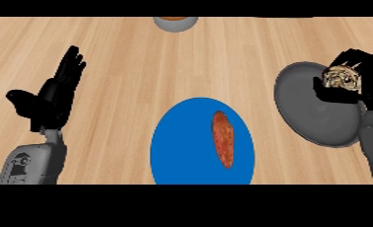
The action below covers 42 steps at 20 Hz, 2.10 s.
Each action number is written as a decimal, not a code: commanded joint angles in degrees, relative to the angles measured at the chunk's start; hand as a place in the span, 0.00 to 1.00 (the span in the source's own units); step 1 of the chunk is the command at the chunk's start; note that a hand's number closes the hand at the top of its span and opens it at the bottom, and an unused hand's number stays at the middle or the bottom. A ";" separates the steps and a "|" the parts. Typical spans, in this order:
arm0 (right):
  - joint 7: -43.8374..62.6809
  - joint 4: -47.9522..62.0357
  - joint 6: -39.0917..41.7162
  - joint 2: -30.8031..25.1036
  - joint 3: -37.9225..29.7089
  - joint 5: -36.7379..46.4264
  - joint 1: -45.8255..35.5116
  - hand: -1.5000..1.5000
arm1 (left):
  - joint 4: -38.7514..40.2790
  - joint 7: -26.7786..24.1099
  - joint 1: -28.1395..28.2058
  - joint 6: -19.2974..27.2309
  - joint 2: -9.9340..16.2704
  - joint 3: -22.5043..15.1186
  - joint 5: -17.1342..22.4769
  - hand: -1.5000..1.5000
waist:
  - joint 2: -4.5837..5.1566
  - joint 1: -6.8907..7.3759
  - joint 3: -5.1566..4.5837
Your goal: Pick the cupcake from the plate and place it in the pan
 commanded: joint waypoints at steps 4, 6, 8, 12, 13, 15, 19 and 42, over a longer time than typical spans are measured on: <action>-16.85 31.01 -9.10 -1.47 -5.50 -1.47 -10.61 1.00 | -2.18 2.78 -1.53 1.02 -0.97 -1.03 -0.59 0.50 | 0.08 0.52 0.05; -18.19 32.74 -3.92 -0.97 -9.17 -8.75 -12.67 1.00 | 0.06 0.40 -0.30 -0.53 0.12 0.50 0.56 0.50 | 0.24 0.82 0.08; -17.68 41.80 -2.33 -3.22 -9.21 -6.62 -17.08 0.00 | -0.24 2.14 -2.83 1.66 -2.51 -2.07 -1.17 0.50 | 0.52 1.34 0.11; -18.06 46.92 9.46 -1.86 -8.68 -10.09 -18.07 0.00 | -2.24 1.64 -0.04 0.02 -1.24 -1.43 -0.22 0.50 | 0.34 1.74 0.10; -21.88 49.20 8.93 -1.63 -10.16 -11.56 -18.63 0.00 | 0.52 1.76 -2.81 0.87 -2.01 -1.67 -0.82 0.50 | 0.51 1.00 0.12; -26.77 54.76 6.56 -2.25 -10.31 -10.36 -19.56 0.00 | -1.46 2.89 -2.60 2.76 -2.99 -2.28 -1.93 0.50 | 0.28 0.82 0.09; -32.43 54.66 5.82 -2.75 -13.14 -13.57 -20.69 0.00 | -0.23 0.83 -0.76 0.40 -0.67 0.13 -0.31 0.50 | -0.05 0.08 0.02; -38.94 19.67 48.81 -12.00 -28.96 -45.06 18.21 0.00 | -1.83 2.01 2.27 2.16 -1.11 0.81 -1.25 0.50 | -1.31 -4.29 -0.37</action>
